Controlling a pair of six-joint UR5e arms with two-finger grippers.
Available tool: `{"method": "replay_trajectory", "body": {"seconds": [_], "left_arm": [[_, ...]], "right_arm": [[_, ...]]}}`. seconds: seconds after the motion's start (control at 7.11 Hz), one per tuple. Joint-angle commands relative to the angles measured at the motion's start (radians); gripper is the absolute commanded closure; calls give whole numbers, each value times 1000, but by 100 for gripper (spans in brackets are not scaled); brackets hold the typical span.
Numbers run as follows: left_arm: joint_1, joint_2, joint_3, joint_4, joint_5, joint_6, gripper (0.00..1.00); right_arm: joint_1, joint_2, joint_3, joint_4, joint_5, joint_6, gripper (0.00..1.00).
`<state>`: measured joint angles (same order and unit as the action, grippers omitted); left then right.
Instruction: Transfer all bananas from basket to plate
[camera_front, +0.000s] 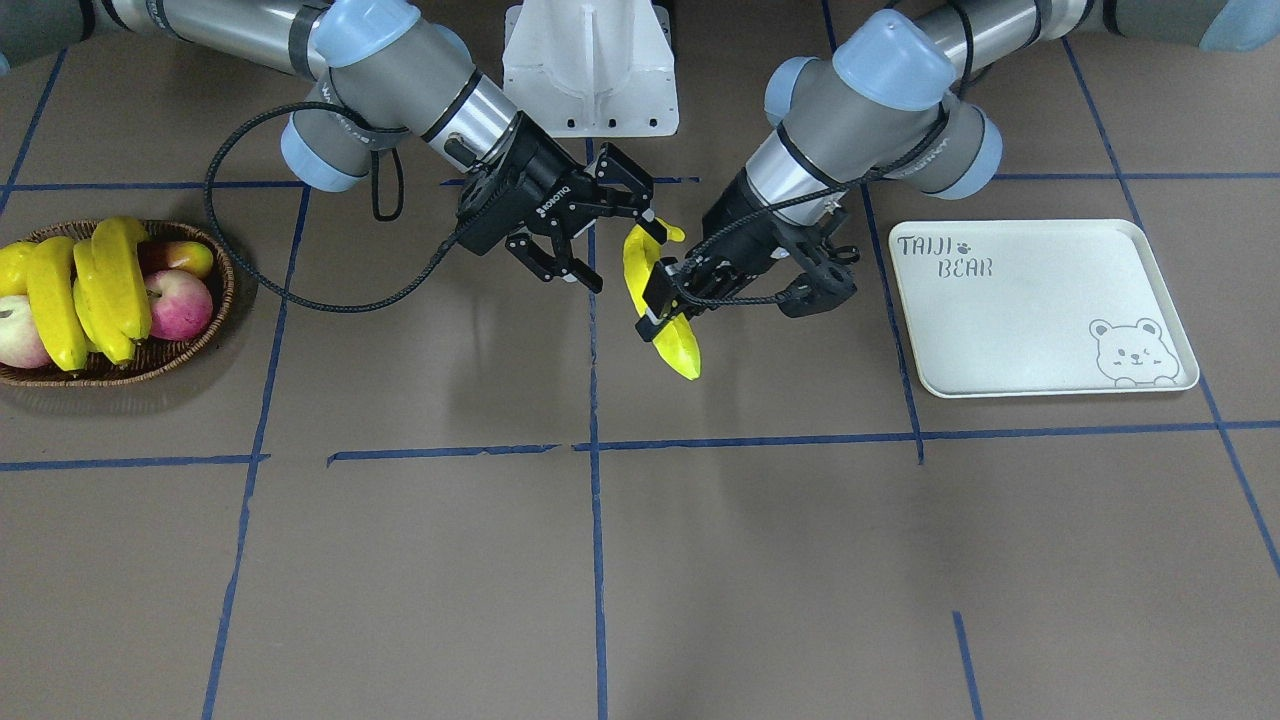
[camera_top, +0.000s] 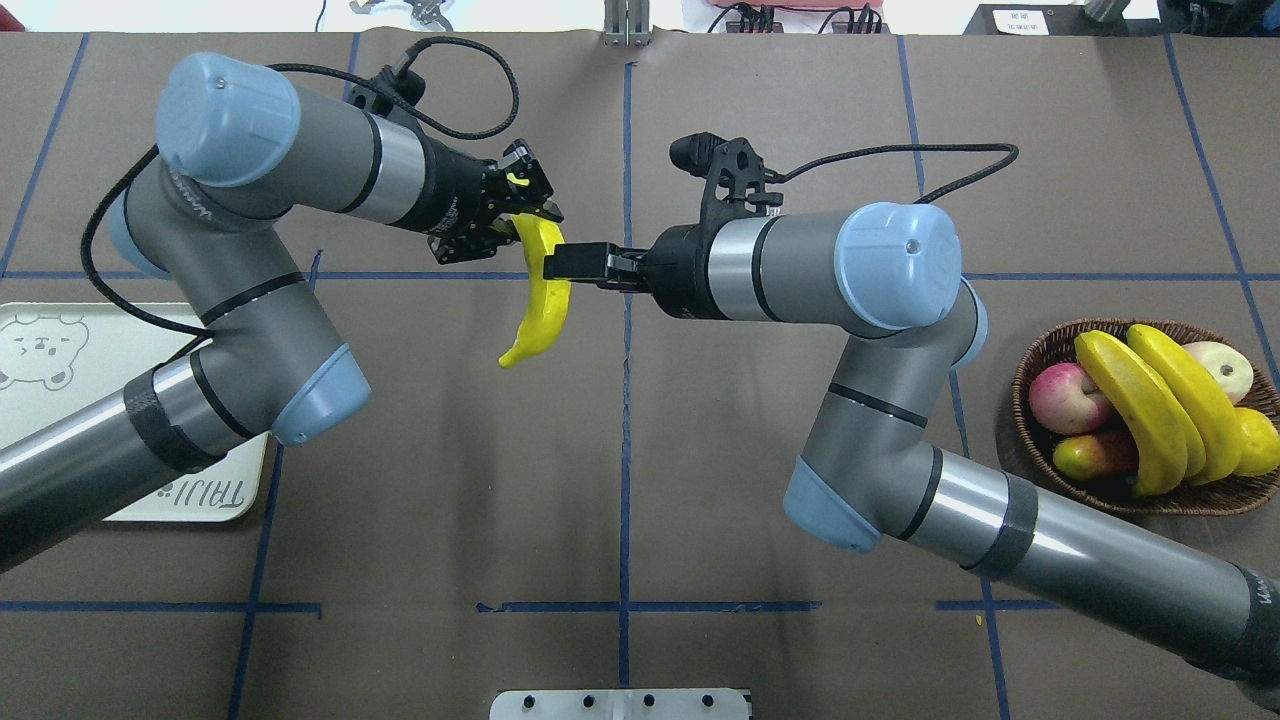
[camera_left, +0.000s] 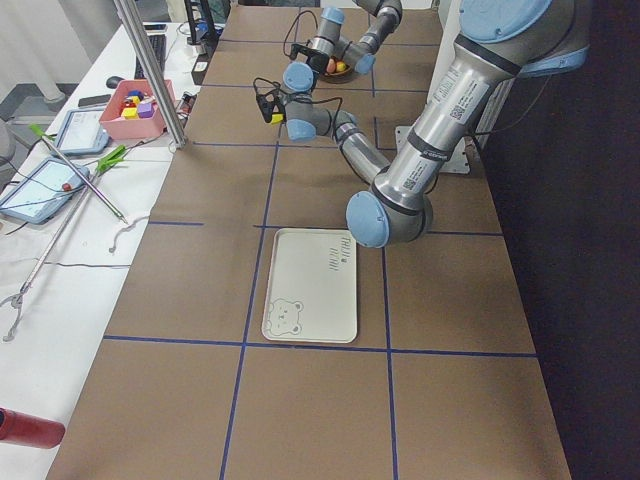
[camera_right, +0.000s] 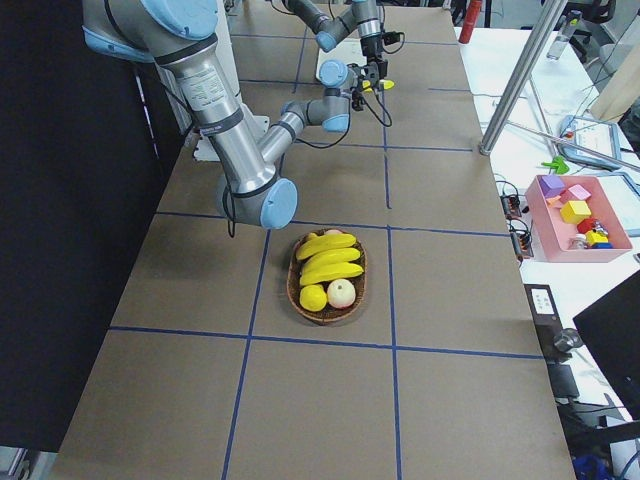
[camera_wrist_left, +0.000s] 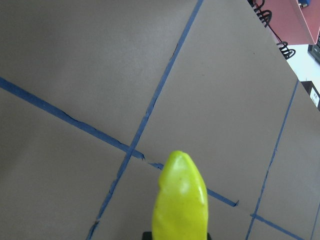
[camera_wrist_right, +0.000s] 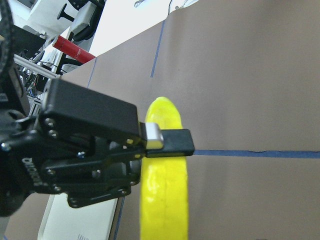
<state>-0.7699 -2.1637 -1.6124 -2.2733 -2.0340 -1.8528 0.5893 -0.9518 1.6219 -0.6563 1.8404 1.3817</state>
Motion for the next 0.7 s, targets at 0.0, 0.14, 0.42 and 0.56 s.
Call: {"method": "replay_trajectory", "body": {"seconds": [0.0,0.14,0.42,0.56], "left_arm": [[-125,105,-9,-3,-160,67,100],[-205,181,-12,-5,-254,126,100],[-320,368,-11,-3,-333,359,100],[-347,428,5,3,-330,474,100]], "right_arm": [[100,-8,3,-136,146,-9,0],[140,-15,3,-202,208,-15,0],[242,-57,10,-331,318,-82,0],[280,-137,56,-371,330,-170,0]]}}
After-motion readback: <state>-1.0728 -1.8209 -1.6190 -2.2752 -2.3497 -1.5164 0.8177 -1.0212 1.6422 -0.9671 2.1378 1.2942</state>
